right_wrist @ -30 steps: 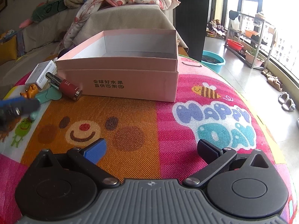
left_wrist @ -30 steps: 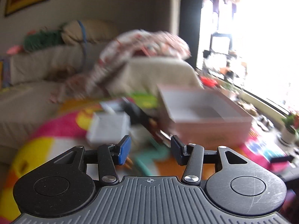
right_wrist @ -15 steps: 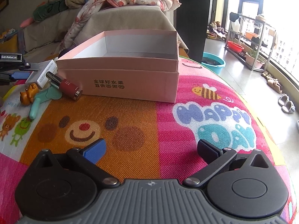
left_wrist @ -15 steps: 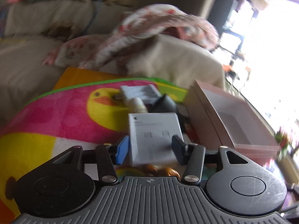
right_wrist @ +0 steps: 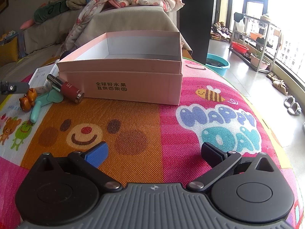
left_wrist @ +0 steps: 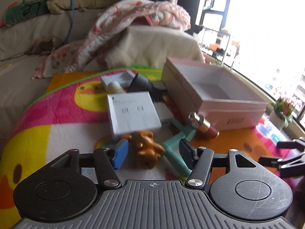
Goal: Organize rigid objects
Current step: 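Grasp the orange toy animal figure with the left tool, then drop the orange toy in the pink box with left tool while right tool places red tube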
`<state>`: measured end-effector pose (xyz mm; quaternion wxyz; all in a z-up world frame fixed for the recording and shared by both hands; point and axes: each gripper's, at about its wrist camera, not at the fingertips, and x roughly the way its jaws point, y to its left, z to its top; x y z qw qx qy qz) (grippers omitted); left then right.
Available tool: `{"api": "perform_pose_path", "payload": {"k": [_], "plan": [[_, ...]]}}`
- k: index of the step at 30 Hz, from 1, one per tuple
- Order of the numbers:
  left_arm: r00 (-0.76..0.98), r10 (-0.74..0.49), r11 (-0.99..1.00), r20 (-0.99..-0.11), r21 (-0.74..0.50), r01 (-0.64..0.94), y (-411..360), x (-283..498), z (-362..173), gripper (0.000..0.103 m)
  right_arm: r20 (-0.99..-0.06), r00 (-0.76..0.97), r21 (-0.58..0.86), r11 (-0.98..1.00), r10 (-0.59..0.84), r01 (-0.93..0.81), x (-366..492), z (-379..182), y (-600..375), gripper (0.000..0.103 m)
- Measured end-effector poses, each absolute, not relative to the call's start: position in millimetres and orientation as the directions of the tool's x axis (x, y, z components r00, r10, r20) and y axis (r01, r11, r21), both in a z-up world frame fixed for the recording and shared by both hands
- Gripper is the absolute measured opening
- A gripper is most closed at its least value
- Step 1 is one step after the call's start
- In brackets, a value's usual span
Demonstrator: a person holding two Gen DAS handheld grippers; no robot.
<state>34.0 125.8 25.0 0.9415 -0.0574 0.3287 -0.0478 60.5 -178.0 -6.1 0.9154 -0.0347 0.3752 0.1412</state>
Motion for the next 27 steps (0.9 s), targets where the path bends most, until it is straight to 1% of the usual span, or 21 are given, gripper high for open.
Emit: {"api": "perform_pose_path", "payload": {"k": [1, 4, 6, 9, 11, 15, 18, 24, 26, 27], "plan": [[0.774, -0.117, 0.990, -0.622, -0.137, 0.039, 125.8, 35.8, 20.9, 0.039, -0.703, 0.671, 0.049, 0.957, 0.237, -0.287, 61.4, -5.2, -179.0, 0.103], [0.788, -0.117, 0.987, -0.605, -0.156, 0.026, 129.4, 33.2, 14.6, 0.039, -0.718, 0.658, 0.031, 0.955, 0.227, -0.296, 61.8, -3.4, -175.7, 0.103], [0.798, -0.151, 0.978, -0.584, -0.204, 0.036, 134.4, 24.3, 11.4, 0.039, -0.718, 0.660, 0.020, 0.954, 0.223, -0.301, 61.0, -2.6, -172.9, 0.103], [0.801, -0.205, 0.962, -0.562, -0.269, 0.058, 139.0, 3.1, 7.7, 0.039, -0.716, 0.628, 0.068, 0.925, 0.305, -0.373, 60.0, 1.6, -162.2, 0.103], [0.802, -0.216, 0.959, -0.557, -0.273, 0.069, 139.3, -12.2, 7.5, 0.039, -0.692, 0.615, 0.124, 0.902, 0.378, -0.414, 56.7, 7.0, -149.4, 0.103], [0.815, -0.221, 0.955, -0.536, -0.290, 0.068, 141.3, -37.9, 3.9, 0.039, -0.622, 0.641, 0.152, 0.872, 0.450, -0.465, 59.0, 22.9, -106.8, 0.103], [0.834, -0.223, 0.948, -0.505, -0.312, 0.064, 143.0, -46.0, 3.5, 0.039, -0.612, 0.637, 0.254, 0.879, 0.469, -0.404, 82.3, 27.5, -85.1, 0.103], [0.828, -0.250, 0.936, -0.502, -0.344, 0.074, 146.5, -43.0, 0.2, 0.039, -0.645, 0.579, 0.459, 0.859, 0.499, -0.227, 123.6, 13.8, -63.7, 0.103], [0.829, -0.255, 0.932, -0.497, -0.355, 0.074, 148.1, -42.7, -0.1, 0.039, -0.651, 0.572, 0.491, 0.851, 0.500, -0.185, 131.0, 7.0, -61.2, 0.103], [0.830, -0.256, 0.931, -0.495, -0.358, 0.073, 148.5, -43.0, -0.2, 0.039, -0.654, 0.575, 0.484, 0.856, 0.491, -0.181, 132.8, 6.2, -59.1, 0.103]]}}
